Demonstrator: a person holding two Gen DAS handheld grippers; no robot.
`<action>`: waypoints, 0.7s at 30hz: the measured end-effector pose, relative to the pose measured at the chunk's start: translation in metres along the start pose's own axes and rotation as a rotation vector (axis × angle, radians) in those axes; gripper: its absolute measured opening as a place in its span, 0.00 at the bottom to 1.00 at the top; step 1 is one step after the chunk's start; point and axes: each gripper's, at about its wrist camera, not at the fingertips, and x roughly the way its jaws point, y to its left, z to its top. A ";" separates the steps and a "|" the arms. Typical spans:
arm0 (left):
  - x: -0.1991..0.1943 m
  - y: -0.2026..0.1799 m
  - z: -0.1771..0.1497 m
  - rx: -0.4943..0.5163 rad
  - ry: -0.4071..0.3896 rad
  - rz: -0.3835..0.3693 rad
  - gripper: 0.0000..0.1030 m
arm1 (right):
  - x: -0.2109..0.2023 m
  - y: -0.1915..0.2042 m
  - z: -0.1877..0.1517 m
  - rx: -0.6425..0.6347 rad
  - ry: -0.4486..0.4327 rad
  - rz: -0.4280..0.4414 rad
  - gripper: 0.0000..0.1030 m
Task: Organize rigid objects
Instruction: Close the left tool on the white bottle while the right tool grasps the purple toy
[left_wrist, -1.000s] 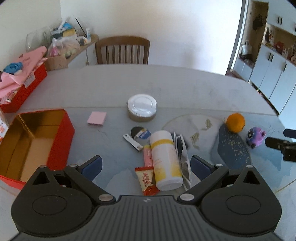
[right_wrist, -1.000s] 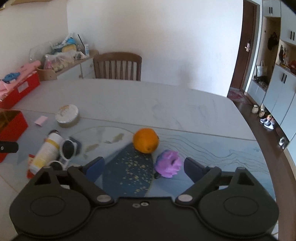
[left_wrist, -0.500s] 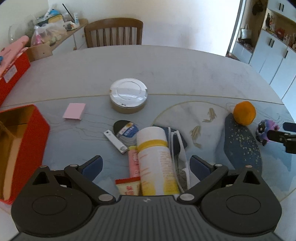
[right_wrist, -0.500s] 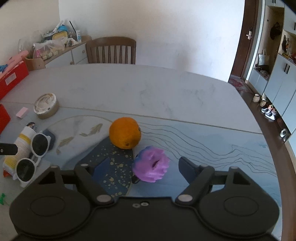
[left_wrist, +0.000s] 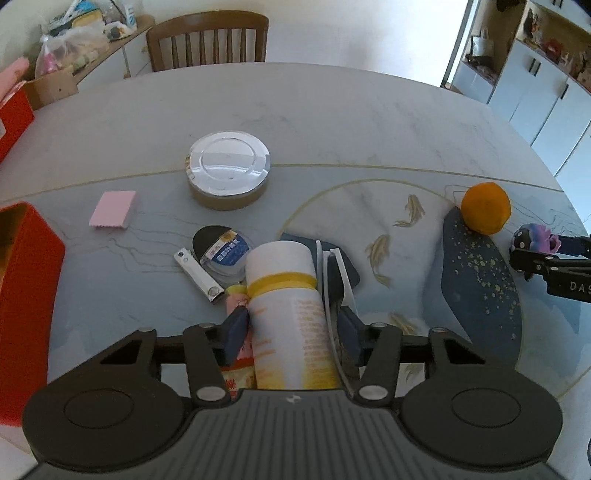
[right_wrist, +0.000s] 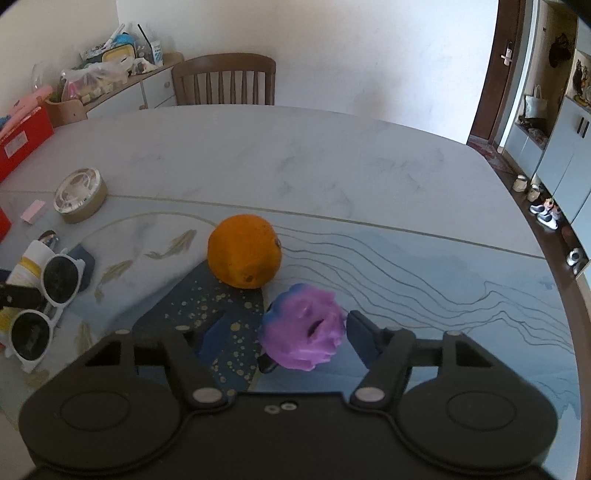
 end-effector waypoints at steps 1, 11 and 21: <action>0.001 0.000 0.001 -0.001 0.001 -0.003 0.46 | 0.001 0.000 0.000 -0.002 0.002 -0.003 0.61; 0.000 0.000 0.000 0.003 0.008 0.009 0.44 | 0.003 -0.002 -0.001 0.004 0.003 -0.036 0.50; -0.019 0.010 -0.006 -0.035 -0.020 -0.013 0.44 | -0.027 0.007 -0.001 0.002 -0.043 -0.009 0.50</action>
